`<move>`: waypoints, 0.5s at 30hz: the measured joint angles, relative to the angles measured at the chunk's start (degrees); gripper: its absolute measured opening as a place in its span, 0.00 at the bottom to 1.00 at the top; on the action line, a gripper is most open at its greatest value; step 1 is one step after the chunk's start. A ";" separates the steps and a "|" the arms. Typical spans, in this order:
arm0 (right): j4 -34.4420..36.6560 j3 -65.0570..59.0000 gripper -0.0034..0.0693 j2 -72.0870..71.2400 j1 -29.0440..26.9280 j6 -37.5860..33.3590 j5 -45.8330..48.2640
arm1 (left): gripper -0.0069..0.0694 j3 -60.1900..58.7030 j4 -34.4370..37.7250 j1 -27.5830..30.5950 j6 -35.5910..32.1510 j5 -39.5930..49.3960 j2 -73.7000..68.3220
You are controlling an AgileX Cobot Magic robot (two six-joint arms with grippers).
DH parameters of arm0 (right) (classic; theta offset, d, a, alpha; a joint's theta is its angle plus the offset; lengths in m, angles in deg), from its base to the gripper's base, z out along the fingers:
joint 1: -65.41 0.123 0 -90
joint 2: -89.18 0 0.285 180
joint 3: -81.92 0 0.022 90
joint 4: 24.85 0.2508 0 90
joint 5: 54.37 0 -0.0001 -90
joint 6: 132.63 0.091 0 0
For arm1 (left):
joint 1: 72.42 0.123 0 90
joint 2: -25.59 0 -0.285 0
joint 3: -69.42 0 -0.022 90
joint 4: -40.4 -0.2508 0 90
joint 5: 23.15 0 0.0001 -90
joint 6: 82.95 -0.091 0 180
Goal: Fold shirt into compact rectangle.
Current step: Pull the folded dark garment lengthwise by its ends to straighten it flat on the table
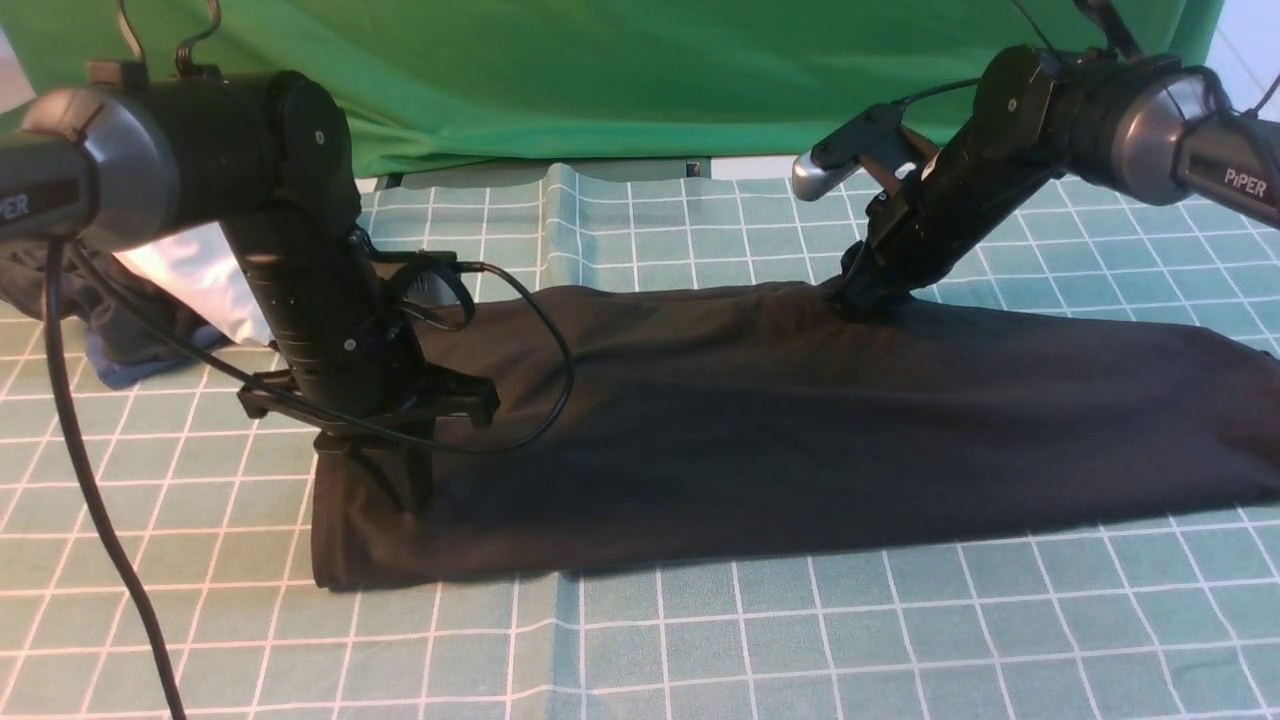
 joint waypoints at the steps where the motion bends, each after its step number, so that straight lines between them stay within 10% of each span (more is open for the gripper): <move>1: 0.00 0.00 0.27 0.00 0.00 0.00 0.16 | 0.10 0.00 0.15 0.00 0.00 0.00 0.00; 5: -0.06 0.06 0.10 -0.53 0.00 0.00 0.36 | 0.10 0.00 0.22 0.00 0.00 0.00 0.00; 15: -0.28 2.73 0.07 -1.66 -0.94 0.87 -1.81 | 0.10 0.00 1.46 0.00 0.00 0.00 0.00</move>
